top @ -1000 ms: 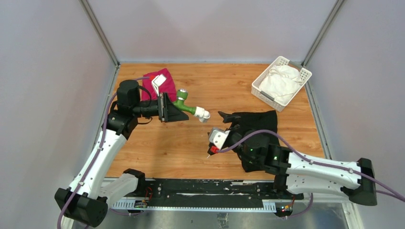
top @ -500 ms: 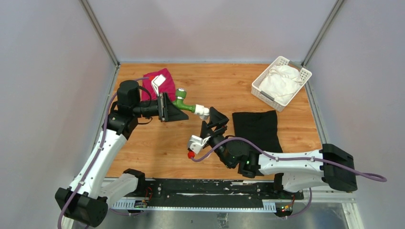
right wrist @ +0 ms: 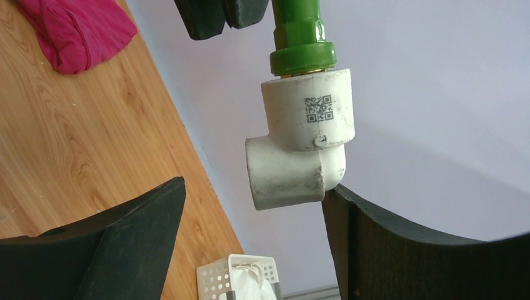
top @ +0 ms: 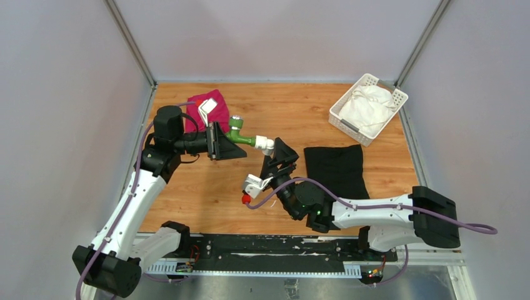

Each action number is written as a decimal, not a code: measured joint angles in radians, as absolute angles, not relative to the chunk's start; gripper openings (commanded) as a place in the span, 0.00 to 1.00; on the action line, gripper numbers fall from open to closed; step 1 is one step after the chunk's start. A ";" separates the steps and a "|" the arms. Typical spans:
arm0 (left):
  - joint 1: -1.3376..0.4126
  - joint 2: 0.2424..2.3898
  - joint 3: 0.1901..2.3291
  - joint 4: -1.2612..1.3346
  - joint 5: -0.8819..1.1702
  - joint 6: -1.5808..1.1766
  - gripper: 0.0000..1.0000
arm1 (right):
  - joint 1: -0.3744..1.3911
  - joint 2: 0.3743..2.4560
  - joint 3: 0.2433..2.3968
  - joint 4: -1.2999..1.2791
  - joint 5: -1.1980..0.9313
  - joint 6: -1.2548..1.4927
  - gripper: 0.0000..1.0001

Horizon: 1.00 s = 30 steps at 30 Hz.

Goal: Install the water faucets

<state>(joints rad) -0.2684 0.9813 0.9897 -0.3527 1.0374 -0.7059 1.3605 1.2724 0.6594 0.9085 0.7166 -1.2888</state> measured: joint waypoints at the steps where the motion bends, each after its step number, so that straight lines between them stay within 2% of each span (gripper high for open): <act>1: -0.268 0.981 0.990 -0.353 1.039 -0.706 0.00 | 1.361 1.278 0.660 0.918 0.719 -1.295 0.89; 8: -0.265 0.981 0.990 -0.353 1.040 -0.702 0.00 | 1.356 1.328 0.674 0.991 0.746 -1.357 0.99; 13: -0.268 0.982 0.989 -0.356 1.045 -0.694 0.00 | 1.357 1.367 0.685 1.043 0.720 -1.415 0.98; 16: -0.272 0.982 0.988 -0.367 1.055 -0.688 0.00 | 1.359 1.386 0.695 1.056 0.697 -1.439 0.85; 19: -0.272 0.982 0.988 -0.371 1.055 -0.684 0.00 | 1.359 1.390 0.696 1.062 0.688 -1.451 0.66; 23: -0.272 0.983 0.988 -0.380 1.054 -0.680 0.00 | 1.359 1.386 0.697 1.066 0.682 -1.452 0.49; 25: -0.272 0.984 0.988 -0.383 1.056 -0.679 0.00 | 1.359 1.372 0.697 1.058 0.681 -1.439 0.45; 30: -0.273 0.986 0.988 -0.384 1.069 -0.674 0.00 | 1.359 1.331 0.697 0.979 0.677 -1.378 0.43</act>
<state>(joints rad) -0.2726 0.9863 0.9878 -0.3836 1.0691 -0.6743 1.3594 1.3312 0.6971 0.9787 0.6765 -1.3781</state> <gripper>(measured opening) 0.268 0.575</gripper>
